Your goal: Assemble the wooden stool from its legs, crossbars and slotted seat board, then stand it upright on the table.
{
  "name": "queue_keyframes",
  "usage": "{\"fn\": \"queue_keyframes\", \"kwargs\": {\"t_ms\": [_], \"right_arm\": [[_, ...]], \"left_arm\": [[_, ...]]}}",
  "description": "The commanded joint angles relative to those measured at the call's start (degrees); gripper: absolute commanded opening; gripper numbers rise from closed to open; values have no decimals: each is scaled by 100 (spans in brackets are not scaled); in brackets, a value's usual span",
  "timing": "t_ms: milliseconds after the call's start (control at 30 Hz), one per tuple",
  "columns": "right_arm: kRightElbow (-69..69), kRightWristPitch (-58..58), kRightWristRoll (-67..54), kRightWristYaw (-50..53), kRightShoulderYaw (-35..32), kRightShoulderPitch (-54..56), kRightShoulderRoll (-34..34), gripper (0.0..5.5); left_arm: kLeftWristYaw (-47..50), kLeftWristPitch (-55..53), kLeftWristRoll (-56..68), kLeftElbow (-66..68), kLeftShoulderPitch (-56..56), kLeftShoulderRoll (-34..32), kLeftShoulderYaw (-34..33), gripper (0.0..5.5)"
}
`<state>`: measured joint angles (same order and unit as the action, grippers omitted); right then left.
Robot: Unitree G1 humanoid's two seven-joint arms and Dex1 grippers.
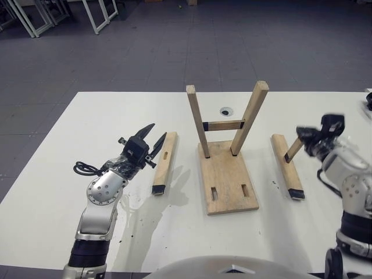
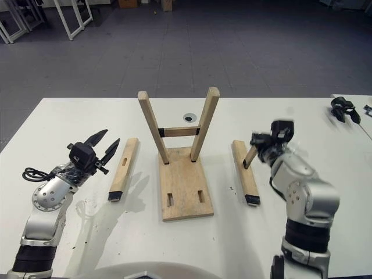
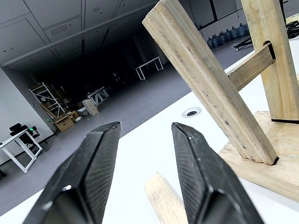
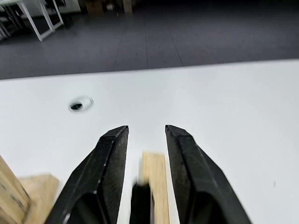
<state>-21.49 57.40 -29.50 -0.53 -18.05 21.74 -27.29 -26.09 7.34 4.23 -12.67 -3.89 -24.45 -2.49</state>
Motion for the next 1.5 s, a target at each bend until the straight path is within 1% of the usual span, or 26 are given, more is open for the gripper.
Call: {"fn": "queue_keyframes", "kwargs": {"t_ms": [33,100,167,200,300,367,433,500,567,667,767,867,933,1000,1067,1133,1200,1233,1333,1433,1467,1500], "right_arm": [[100,93,-13,66,-69,1460,-168,162],[581,-264,192,-84,135,1782,-114,162],[1129,-668,497,-284,460,1591,-75,162],[1365,-847,649,-390,622,1380,-63,162],[2400,-1265,1152,-678,1214,238,85,162],[2661,-1379,1262,-797,1325,-51,170,162],[2620,-1419,1247,-797,1205,151,226,162],[2289,-1397,1089,-720,935,559,268,162],[1674,-1240,862,-569,543,878,299,162],[619,-836,640,-302,53,875,284,162],[-159,-404,475,-98,-395,515,337,162],[-615,-191,499,-53,-666,-537,469,162],[-626,-180,474,-181,-618,-1244,628,199],[-638,-265,476,-323,-411,-1913,820,232],[-565,-348,517,-467,-189,-2345,888,260],[-515,-353,515,-559,-127,-2670,935,300],[-542,-333,482,-601,-137,-2877,982,335],[-567,-346,493,-629,-101,-2917,964,361],[-625,-317,552,-673,2,-2956,860,415],[-533,-246,755,-690,255,-3105,702,468],[-493,-215,815,-709,336,-3170,665,482],[-467,-176,895,-722,443,-3236,612,482]], "left_arm": [[24,-36,5,57,39,8,-28,200],[33,-31,8,55,14,12,-38,200],[41,-27,-3,56,5,30,-26,200],[46,-28,-5,54,8,39,-24,200],[55,-78,37,54,-2,43,-72,200],[45,-98,58,81,-7,47,-78,200],[54,-117,92,100,-33,61,-107,200],[62,-125,106,127,-22,68,-113,200],[73,-135,112,144,25,68,-106,200],[80,-134,129,116,1,61,-129,200],[96,-133,132,56,-93,70,-153,200],[128,-126,118,-26,-256,108,-175,200],[148,-118,107,-55,-352,132,-190,200],[157,-122,90,-47,-361,146,-187,200],[152,-131,82,-32,-340,144,-167,200],[132,-138,88,-2,-313,127,-153,200],[130,-134,103,12,-333,121,-171,200],[138,-130,105,3,-361,127,-176,200],[159,-141,102,-25,-404,145,-175,200],[187,-142,107,-5,-436,168,-188,200],[193,-141,109,21,-435,174,-183,200],[197,-145,114,39,-431,177,-182,200]]}}
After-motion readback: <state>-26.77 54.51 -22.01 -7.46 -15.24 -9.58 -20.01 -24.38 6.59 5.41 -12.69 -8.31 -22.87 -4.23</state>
